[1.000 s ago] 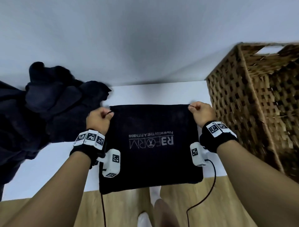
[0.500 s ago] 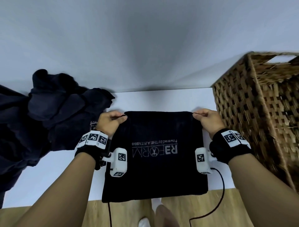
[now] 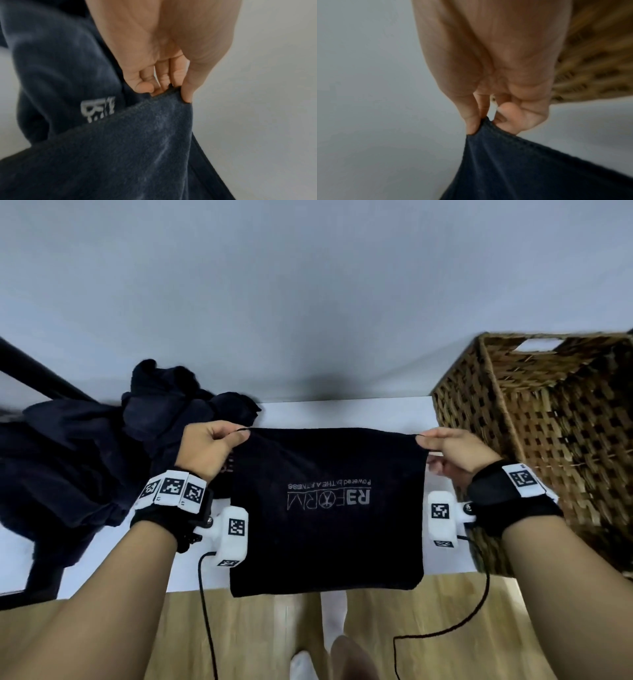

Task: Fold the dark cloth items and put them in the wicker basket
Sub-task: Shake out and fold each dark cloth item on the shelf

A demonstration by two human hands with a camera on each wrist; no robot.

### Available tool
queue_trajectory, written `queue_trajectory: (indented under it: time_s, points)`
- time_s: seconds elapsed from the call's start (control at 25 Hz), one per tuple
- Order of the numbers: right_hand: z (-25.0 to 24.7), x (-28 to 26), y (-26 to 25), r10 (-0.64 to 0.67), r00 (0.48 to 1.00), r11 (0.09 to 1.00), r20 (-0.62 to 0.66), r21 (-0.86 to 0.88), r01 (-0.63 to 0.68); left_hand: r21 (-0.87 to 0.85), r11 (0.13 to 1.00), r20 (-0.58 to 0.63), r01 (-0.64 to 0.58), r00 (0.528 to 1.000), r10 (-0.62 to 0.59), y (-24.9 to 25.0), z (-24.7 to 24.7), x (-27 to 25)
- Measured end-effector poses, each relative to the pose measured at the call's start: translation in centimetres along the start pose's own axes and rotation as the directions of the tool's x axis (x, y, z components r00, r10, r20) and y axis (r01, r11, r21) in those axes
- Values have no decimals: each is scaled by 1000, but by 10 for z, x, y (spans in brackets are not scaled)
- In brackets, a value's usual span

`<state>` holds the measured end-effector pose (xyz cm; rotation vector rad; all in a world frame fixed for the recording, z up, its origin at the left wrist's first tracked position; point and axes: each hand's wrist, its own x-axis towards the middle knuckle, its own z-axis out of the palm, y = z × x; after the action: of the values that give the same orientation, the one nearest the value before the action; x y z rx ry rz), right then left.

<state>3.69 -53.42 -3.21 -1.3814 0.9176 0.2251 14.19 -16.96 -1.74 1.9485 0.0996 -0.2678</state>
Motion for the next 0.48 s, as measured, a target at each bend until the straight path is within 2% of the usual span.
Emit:
queue_trajectory:
  time_s: [0.2,0.4,0.48]
  points:
    - [-5,-104,-50,-291,956,956,34,45,290,19,983,-99,-184,978,184,72,-63,-58]
    - [-27,-211,-106,-381,912,907,150,-132,401,9,932,-170,-364,917,360,161,-118,-128]
    - [-35,-238,-125,-433,890,880,142,-147,451,31,902,-190,-431,883,428,189,-135,-147]
